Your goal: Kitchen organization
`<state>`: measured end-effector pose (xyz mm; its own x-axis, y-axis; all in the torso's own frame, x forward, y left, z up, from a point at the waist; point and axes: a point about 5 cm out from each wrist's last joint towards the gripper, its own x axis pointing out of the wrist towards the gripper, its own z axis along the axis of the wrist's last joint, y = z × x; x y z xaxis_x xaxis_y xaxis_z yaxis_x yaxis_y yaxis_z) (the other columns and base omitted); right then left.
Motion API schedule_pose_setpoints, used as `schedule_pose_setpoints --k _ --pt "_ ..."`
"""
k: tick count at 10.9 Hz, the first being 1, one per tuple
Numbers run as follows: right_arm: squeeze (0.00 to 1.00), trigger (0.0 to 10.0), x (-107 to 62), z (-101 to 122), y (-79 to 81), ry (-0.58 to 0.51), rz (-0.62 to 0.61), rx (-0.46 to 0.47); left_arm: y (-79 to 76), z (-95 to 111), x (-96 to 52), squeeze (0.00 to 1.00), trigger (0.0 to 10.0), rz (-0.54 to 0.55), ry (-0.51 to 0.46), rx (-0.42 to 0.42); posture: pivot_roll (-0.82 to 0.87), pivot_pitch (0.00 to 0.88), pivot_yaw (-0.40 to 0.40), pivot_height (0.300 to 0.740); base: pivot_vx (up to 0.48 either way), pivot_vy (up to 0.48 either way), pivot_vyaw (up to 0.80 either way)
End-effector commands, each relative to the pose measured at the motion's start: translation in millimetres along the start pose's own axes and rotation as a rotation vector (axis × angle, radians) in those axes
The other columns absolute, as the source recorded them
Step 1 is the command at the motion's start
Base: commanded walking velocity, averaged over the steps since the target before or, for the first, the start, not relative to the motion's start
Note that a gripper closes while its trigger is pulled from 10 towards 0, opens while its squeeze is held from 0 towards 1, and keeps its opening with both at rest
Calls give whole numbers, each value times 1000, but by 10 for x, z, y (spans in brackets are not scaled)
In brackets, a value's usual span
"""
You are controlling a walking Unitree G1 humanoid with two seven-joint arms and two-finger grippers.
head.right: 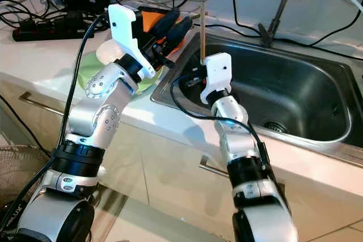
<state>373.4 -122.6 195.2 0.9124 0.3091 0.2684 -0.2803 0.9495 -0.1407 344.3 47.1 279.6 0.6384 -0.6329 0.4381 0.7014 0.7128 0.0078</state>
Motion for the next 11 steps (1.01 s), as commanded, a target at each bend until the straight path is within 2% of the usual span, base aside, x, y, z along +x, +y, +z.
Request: schedule_pose_setpoints --k 1,2,3,5,7,9,11 --pt "0 0 29 35 -182 -5 -79 -31 13 -73 -63 0 10000 16 24 19 186 18 -2 740 0 0 0" --pt "0 4745 31 23 -250 7 -108 -37 21 -127 -101 0 10000 23 44 21 189 18 -4 740 0 0 0" --pt "0 10000 29 2 -361 29 -153 -44 45 -227 -178 0 10000 45 76 15 190 20 -7 740 0 0 0" --pt "0 10000 15 -37 -558 68 -221 -76 73 -470 -376 0 10000 90 151 9 195 21 -14 740 0 0 0" --pt "0 10000 -13 -137 -677 131 -277 -90 44 -783 -565 0 10000 103 257 -15 200 20 -21 740 0 0 0" --pt "0 10000 -46 -236 -694 180 -298 -77 11 -1013 -709 0 10000 105 342 -28 202 20 -26 740 0 0 0" --pt "0 10000 -92 -354 -669 234 -306 -61 -10 -1140 -793 0 10000 109 385 -44 206 20 -29 740 0 0 0"
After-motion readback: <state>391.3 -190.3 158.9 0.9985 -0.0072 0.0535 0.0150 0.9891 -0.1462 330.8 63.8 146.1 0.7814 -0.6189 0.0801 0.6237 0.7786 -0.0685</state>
